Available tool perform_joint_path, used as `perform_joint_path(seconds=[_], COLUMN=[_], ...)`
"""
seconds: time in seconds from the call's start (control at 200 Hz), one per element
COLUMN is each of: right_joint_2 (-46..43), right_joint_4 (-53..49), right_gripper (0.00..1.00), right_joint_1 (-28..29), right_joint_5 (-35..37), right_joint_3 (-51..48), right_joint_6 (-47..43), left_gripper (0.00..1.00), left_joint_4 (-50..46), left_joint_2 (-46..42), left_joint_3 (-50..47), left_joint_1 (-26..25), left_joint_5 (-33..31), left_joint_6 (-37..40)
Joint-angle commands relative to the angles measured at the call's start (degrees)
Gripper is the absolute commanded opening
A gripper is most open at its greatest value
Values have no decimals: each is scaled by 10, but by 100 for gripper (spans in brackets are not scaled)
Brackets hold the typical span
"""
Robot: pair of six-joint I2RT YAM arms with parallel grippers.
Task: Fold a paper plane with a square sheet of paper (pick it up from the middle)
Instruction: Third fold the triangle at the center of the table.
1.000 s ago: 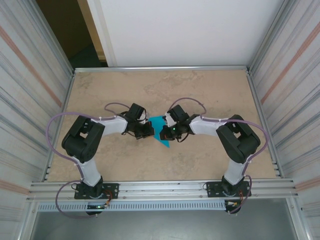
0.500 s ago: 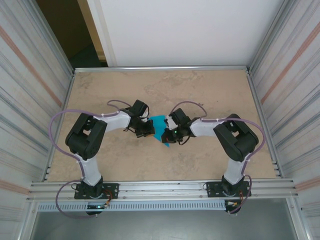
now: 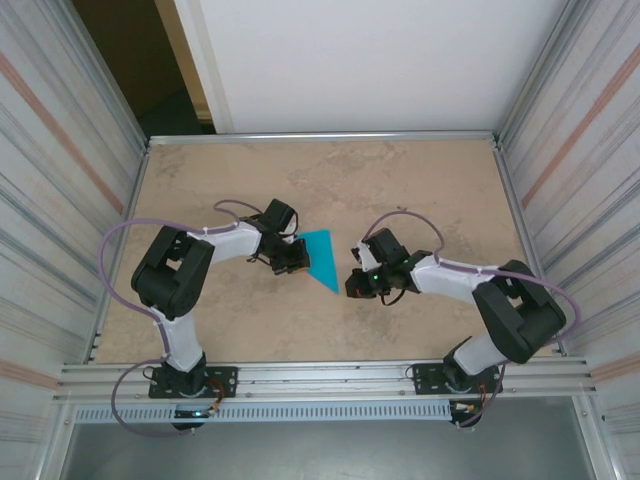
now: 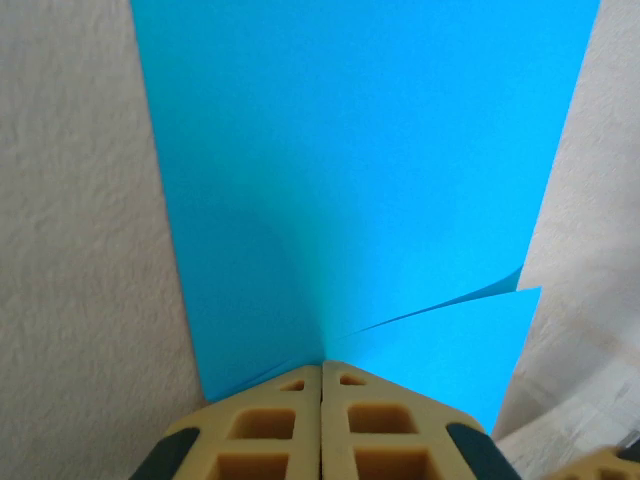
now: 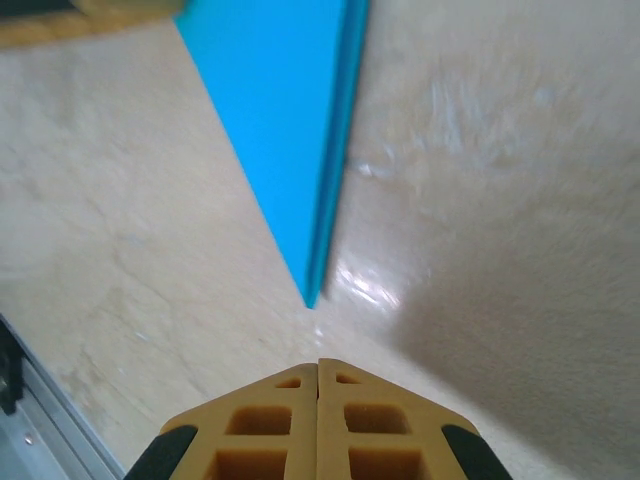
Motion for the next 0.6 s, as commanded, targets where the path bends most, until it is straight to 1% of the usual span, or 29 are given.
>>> perform_joint_path(seconds=[0.0, 0.075, 0.13, 0.215, 0.291, 0.336, 0.451, 0.521, 0.596], right_joint_2=[-31, -30, -16, 16, 37, 50, 93, 115, 129], right_joint_4=[55, 75, 58, 49, 66, 78, 71, 67, 63], right_gripper=[6, 10, 13, 11, 13, 14, 16, 17, 19], right_joint_1=[1, 14, 19, 28, 40, 47, 53, 52, 50], right_joint_5=[51, 85, 107, 116, 128, 123, 105, 90, 96], right_joint_3=[20, 31, 59, 95, 107, 113, 141, 153, 153], right_joint_6=[49, 64, 78, 90, 112, 115, 119, 123, 126], left_gripper=[17, 23, 28, 37, 45, 50, 54, 56, 57], left_joint_4=[32, 58, 76, 109, 142, 154, 183, 196, 215], left_joint_2=[-38, -68, -90, -121, -144, -152, -171, -175, -171], left_joint_3=[9, 6, -5, -38, -75, -94, -137, -153, -167], left_joint_1=[5, 7, 12, 24, 41, 54, 78, 81, 81], left_joint_5=[-5, -5, -8, -10, -1, 6, 28, 30, 37], left_joint_6=[-26, -42, -52, -65, -70, -70, -79, -84, -93])
